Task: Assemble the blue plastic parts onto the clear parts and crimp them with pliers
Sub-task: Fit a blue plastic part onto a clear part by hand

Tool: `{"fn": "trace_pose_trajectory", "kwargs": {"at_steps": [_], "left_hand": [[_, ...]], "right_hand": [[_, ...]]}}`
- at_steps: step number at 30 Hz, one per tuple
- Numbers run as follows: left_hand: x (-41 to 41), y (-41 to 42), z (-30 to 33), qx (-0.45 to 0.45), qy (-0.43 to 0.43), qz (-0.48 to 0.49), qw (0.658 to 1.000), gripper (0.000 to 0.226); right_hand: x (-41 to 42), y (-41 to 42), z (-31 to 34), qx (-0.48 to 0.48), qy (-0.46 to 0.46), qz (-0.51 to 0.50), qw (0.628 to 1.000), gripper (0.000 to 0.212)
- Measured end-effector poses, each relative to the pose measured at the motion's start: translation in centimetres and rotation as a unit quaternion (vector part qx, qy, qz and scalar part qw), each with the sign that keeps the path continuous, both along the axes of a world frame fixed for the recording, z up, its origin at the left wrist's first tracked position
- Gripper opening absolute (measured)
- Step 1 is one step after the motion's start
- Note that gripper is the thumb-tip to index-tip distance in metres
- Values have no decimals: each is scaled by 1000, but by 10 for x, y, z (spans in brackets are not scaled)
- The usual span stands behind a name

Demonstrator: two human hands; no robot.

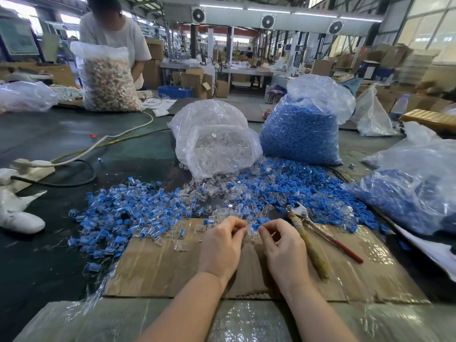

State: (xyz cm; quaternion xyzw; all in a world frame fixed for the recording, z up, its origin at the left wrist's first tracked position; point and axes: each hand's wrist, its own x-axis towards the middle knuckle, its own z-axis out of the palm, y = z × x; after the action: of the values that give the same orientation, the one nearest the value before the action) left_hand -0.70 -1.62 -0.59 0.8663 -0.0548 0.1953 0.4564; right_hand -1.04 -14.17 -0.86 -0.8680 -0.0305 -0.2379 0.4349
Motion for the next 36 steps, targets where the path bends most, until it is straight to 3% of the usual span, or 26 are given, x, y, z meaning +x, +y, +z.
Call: {"fn": "trace_pose_trajectory", "kwargs": {"at_steps": [3,9,21,29,36], "left_hand": [[1,0,0,-31,24,-5,999,7],[1,1,1,-66,32,-8,997,29],[-1,1,0,-32,20,-49,998,26],[0,3,0,-61,30,-49,996,32],[2,4,-2,-53,37,-57,996,24]], "right_hand": [[-3,1,1,-13,-12,10,1000,10],[-3,1,0,-4,-13,15,1000,10],[-3,2,-2,-89,-17,17,996,11],[-6,2,1,-73,-53,32,995,9],[-8,3,3,-72,-54,69,993,23]]}}
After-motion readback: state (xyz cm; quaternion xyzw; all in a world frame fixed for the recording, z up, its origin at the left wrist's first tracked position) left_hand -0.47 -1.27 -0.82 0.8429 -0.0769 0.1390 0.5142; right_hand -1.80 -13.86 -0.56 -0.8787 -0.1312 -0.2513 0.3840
